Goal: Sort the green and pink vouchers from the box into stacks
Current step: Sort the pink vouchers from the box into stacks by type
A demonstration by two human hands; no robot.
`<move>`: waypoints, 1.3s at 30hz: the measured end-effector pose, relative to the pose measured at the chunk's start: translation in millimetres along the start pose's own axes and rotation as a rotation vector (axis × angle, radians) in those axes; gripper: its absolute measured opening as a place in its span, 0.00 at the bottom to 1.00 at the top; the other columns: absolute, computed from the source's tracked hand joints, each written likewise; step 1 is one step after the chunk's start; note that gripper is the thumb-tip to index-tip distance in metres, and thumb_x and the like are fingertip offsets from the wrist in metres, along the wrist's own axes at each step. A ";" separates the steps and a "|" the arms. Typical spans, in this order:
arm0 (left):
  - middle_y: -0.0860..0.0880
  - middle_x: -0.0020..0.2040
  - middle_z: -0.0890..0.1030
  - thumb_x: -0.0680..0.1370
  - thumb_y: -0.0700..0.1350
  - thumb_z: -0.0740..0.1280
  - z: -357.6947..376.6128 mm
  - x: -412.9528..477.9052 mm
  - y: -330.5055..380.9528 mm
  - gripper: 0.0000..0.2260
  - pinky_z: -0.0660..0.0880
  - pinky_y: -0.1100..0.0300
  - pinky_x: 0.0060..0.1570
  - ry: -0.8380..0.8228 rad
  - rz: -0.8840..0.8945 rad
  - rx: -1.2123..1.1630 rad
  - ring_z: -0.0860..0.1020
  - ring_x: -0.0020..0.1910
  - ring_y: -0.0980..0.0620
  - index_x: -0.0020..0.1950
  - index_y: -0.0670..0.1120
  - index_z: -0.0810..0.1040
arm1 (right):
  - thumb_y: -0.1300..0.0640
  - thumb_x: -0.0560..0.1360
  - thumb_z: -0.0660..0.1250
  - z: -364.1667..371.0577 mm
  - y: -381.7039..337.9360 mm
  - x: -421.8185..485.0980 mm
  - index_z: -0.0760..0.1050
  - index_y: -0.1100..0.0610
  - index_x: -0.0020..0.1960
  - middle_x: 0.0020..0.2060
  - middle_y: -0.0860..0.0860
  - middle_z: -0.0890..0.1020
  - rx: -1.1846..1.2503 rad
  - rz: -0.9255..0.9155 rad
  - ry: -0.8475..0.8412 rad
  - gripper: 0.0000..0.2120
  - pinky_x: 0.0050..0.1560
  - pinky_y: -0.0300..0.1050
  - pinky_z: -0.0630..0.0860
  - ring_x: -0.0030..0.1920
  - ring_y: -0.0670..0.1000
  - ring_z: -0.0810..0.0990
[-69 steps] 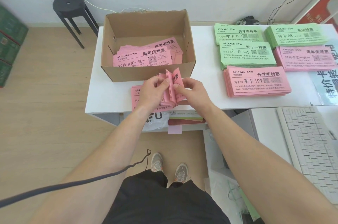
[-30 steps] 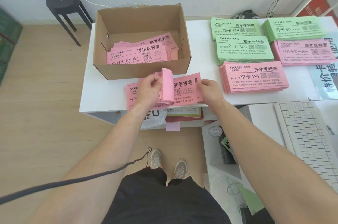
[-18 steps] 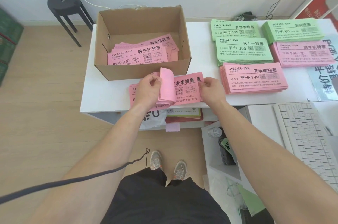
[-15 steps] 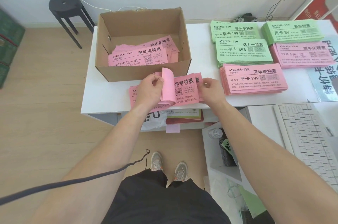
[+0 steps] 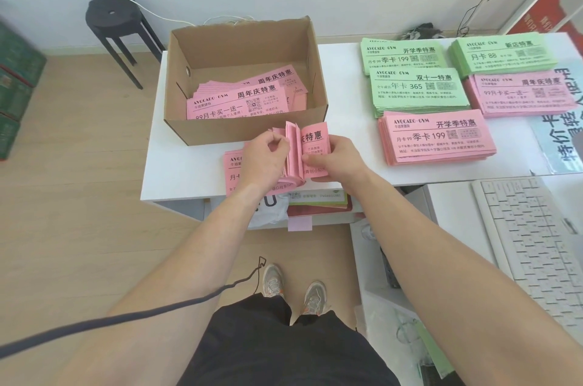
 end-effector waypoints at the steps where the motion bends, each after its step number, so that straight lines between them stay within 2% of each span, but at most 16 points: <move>1: 0.60 0.38 0.77 0.82 0.46 0.65 0.4 -0.3 0.2 0.07 0.67 0.74 0.37 -0.007 0.004 0.010 0.73 0.37 0.63 0.44 0.50 0.79 | 0.65 0.74 0.76 -0.1 0.9 0.7 0.81 0.56 0.57 0.49 0.54 0.86 -0.004 0.011 0.000 0.13 0.39 0.48 0.85 0.46 0.55 0.87; 3: 0.60 0.39 0.77 0.82 0.47 0.65 1.6 -1.6 0.7 0.07 0.67 0.76 0.37 -0.013 -0.004 0.021 0.74 0.38 0.64 0.46 0.49 0.80 | 0.65 0.73 0.77 0.4 2.0 1.6 0.81 0.57 0.57 0.50 0.55 0.86 0.000 0.028 0.004 0.15 0.42 0.51 0.85 0.47 0.56 0.87; 6: 0.59 0.39 0.78 0.81 0.49 0.66 2.5 -4.6 4.6 0.07 0.67 0.72 0.37 -0.013 -0.015 0.008 0.75 0.38 0.63 0.47 0.49 0.81 | 0.65 0.71 0.78 0.0 2.5 2.9 0.81 0.59 0.58 0.49 0.55 0.87 0.016 0.031 0.018 0.16 0.44 0.53 0.85 0.47 0.57 0.87; 8: 0.57 0.41 0.78 0.80 0.49 0.70 2.5 -7.4 8.3 0.08 0.70 0.72 0.32 -0.018 -0.017 -0.034 0.78 0.35 0.62 0.47 0.45 0.81 | 0.66 0.71 0.78 0.4 2.4 3.6 0.81 0.60 0.58 0.49 0.56 0.87 0.028 0.019 0.010 0.16 0.46 0.55 0.85 0.47 0.58 0.87; 11: 0.55 0.44 0.79 0.77 0.43 0.72 3.0 -7.2 7.9 0.08 0.71 0.75 0.28 -0.029 -0.033 -0.056 0.78 0.35 0.71 0.49 0.39 0.79 | 0.66 0.72 0.77 1.5 2.1 4.5 0.81 0.60 0.58 0.49 0.57 0.87 0.040 0.008 -0.003 0.15 0.46 0.55 0.85 0.47 0.57 0.88; 15: 0.56 0.41 0.79 0.76 0.42 0.72 -4.0 -1.0 5.0 0.04 0.68 0.76 0.34 0.024 -0.041 0.005 0.75 0.38 0.61 0.45 0.43 0.80 | 0.66 0.74 0.76 -22.9 11.9 6.7 0.80 0.59 0.58 0.51 0.56 0.87 0.015 0.099 0.077 0.14 0.45 0.54 0.86 0.47 0.56 0.88; 18: 0.57 0.40 0.79 0.76 0.41 0.72 -11.5 2.6 2.9 0.04 0.69 0.75 0.32 0.036 -0.056 -0.015 0.75 0.36 0.62 0.47 0.41 0.81 | 0.66 0.77 0.72 -49.3 24.2 8.0 0.79 0.59 0.56 0.50 0.54 0.86 -0.072 0.186 0.188 0.09 0.43 0.50 0.86 0.46 0.53 0.87; 21: 0.57 0.38 0.78 0.75 0.42 0.72 -18.2 5.0 2.5 0.03 0.67 0.76 0.32 0.047 -0.056 0.011 0.74 0.33 0.66 0.47 0.43 0.81 | 0.65 0.79 0.70 -56.3 29.3 8.5 0.79 0.59 0.56 0.45 0.51 0.85 -0.119 0.204 0.220 0.07 0.34 0.42 0.83 0.43 0.49 0.85; 25: 0.58 0.38 0.78 0.75 0.43 0.73 -22.9 6.8 1.9 0.04 0.66 0.75 0.32 0.054 -0.063 0.026 0.73 0.35 0.64 0.47 0.43 0.82 | 0.65 0.79 0.70 -54.6 30.7 11.5 0.80 0.59 0.55 0.47 0.53 0.86 -0.115 0.210 0.238 0.06 0.42 0.49 0.85 0.46 0.51 0.86; 28: 0.58 0.38 0.78 0.75 0.43 0.73 -22.9 6.7 2.1 0.03 0.66 0.76 0.32 0.054 -0.071 0.032 0.73 0.34 0.65 0.46 0.44 0.81 | 0.64 0.78 0.72 -55.7 29.0 11.9 0.78 0.60 0.51 0.45 0.54 0.86 -0.101 0.188 0.265 0.04 0.45 0.53 0.86 0.47 0.54 0.86; 33: 0.58 0.38 0.78 0.75 0.43 0.73 -22.4 5.4 3.5 0.03 0.66 0.77 0.31 0.058 -0.084 0.038 0.73 0.33 0.66 0.46 0.46 0.81 | 0.63 0.74 0.76 -53.4 23.0 10.1 0.77 0.61 0.50 0.44 0.54 0.86 -0.128 0.150 0.279 0.09 0.44 0.52 0.85 0.43 0.53 0.87; 36: 0.59 0.37 0.78 0.75 0.43 0.73 -24.3 5.6 4.5 0.02 0.67 0.75 0.32 0.057 -0.084 0.034 0.74 0.32 0.69 0.45 0.47 0.81 | 0.60 0.72 0.79 -54.7 22.2 11.6 0.78 0.58 0.48 0.42 0.52 0.86 -0.216 0.135 0.310 0.11 0.45 0.51 0.85 0.41 0.52 0.87; 38: 0.59 0.38 0.78 0.74 0.44 0.73 -27.3 7.2 5.0 0.04 0.68 0.72 0.34 0.054 -0.087 0.040 0.75 0.35 0.65 0.42 0.50 0.80 | 0.57 0.71 0.80 -56.6 20.4 12.7 0.79 0.56 0.47 0.41 0.51 0.86 -0.285 0.120 0.321 0.11 0.46 0.52 0.85 0.42 0.51 0.87; 39: 0.60 0.39 0.78 0.73 0.44 0.74 -29.7 8.3 5.7 0.04 0.70 0.67 0.39 0.053 -0.090 0.051 0.76 0.39 0.61 0.41 0.51 0.79 | 0.57 0.72 0.79 -57.5 19.1 13.0 0.79 0.56 0.47 0.42 0.51 0.86 -0.301 0.112 0.322 0.10 0.46 0.52 0.85 0.43 0.52 0.87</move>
Point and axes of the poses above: each hand's wrist, its own x-axis towards the middle knuckle, its own z-axis out of the palm, y = z × x, the point moved 3 cm from there along x, towards the middle knuckle
